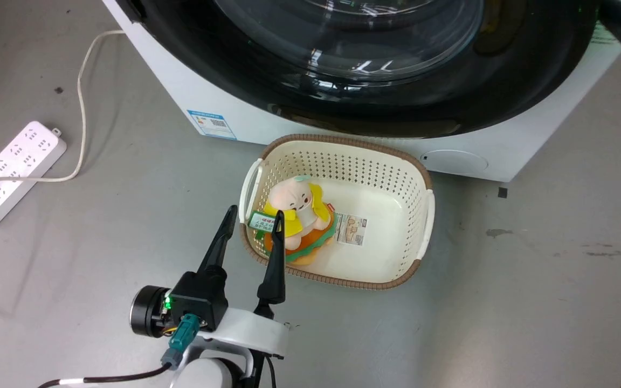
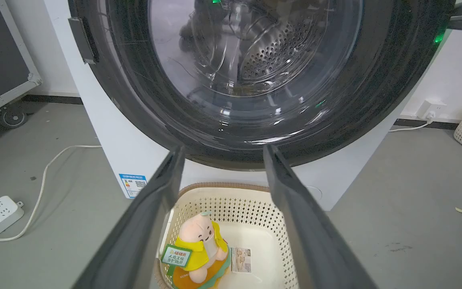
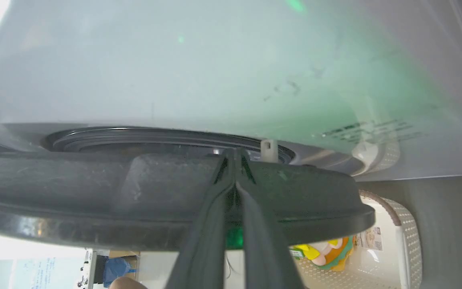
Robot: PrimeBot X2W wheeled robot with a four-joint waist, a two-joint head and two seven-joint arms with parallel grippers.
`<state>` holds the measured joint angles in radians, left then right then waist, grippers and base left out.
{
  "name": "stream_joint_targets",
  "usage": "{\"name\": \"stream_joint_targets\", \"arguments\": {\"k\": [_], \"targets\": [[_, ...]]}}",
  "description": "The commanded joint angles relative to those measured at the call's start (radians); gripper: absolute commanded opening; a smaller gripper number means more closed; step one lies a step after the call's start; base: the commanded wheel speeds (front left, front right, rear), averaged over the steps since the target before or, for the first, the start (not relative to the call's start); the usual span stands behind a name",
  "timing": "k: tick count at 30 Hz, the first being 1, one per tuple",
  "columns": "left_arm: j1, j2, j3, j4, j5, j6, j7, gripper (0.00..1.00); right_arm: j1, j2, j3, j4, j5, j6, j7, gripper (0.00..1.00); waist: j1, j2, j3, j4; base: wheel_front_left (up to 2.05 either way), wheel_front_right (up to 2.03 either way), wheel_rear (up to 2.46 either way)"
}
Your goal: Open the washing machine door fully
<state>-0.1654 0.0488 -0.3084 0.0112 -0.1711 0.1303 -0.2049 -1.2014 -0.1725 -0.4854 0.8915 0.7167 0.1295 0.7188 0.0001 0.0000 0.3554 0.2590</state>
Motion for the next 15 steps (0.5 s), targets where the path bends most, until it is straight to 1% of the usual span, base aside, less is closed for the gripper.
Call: {"name": "stream_joint_targets", "arguments": {"k": [1,6,15], "targets": [[-0.017,0.001,-0.011,0.003,-0.007,0.007,-0.014,1.0,-0.049,-0.006,-0.019,0.031,0.025,0.001,0.025,0.0,-0.0001,0.0,0.005,0.006,0.0,0.0,0.0],[-0.023,0.001,-0.028,0.003,-0.014,0.014,-0.024,1.0,-0.096,-0.015,-0.056,0.087,0.045,0.001,0.07,0.0,-0.0001,0.0,0.014,0.017,0.0,0.0,0.0],[-0.025,0.001,-0.044,0.013,-0.023,0.023,-0.043,1.0,-0.128,-0.037,-0.081,0.186,0.038,0.001,0.163,0.0,-0.0001,0.0,0.004,0.032,0.0,0.0,0.0]]}}
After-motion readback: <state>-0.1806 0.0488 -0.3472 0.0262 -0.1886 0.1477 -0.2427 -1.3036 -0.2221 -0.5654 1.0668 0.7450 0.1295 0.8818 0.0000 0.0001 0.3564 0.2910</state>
